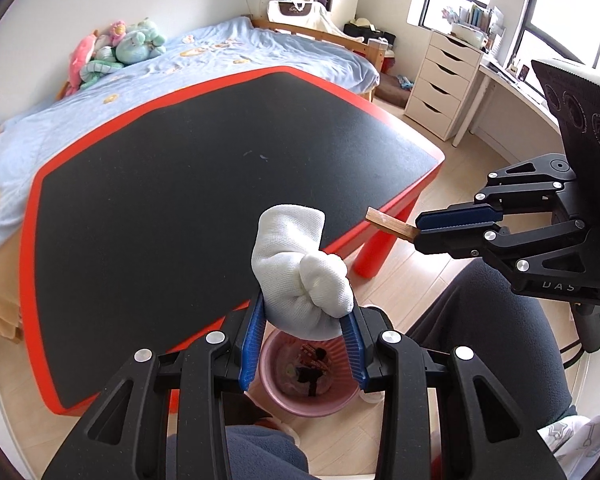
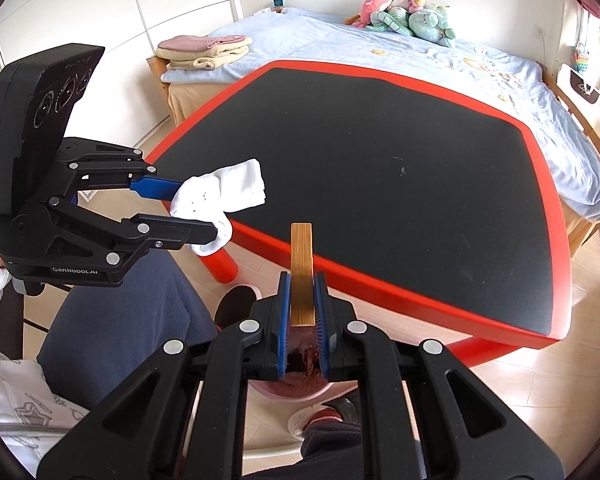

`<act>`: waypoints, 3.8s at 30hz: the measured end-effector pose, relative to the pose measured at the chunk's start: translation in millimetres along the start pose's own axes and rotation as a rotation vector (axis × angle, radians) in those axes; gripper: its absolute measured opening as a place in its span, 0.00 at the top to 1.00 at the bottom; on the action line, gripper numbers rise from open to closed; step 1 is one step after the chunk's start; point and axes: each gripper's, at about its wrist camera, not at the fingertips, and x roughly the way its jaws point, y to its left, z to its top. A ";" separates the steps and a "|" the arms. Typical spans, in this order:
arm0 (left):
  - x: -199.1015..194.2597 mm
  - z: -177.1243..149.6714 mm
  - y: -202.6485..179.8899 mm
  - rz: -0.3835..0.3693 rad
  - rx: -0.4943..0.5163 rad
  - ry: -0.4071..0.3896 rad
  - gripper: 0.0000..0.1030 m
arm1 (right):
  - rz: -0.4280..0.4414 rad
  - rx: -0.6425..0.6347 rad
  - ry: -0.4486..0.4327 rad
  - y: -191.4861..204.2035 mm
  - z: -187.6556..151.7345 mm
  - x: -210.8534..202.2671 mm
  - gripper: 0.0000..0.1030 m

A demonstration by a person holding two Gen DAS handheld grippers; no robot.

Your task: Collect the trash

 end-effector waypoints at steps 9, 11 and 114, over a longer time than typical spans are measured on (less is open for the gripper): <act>3.8 -25.8 -12.0 -0.022 0.003 0.048 0.66 | 0.040 0.020 0.059 10.6 -28.4 11.8 0.89; 3.7 -27.9 -12.3 -0.025 0.002 0.052 0.66 | 0.044 0.022 0.066 11.1 -30.5 13.5 0.89; -57.7 40.0 48.9 0.179 -0.225 -0.193 0.06 | -0.139 0.119 -0.176 -27.0 85.3 -30.4 0.03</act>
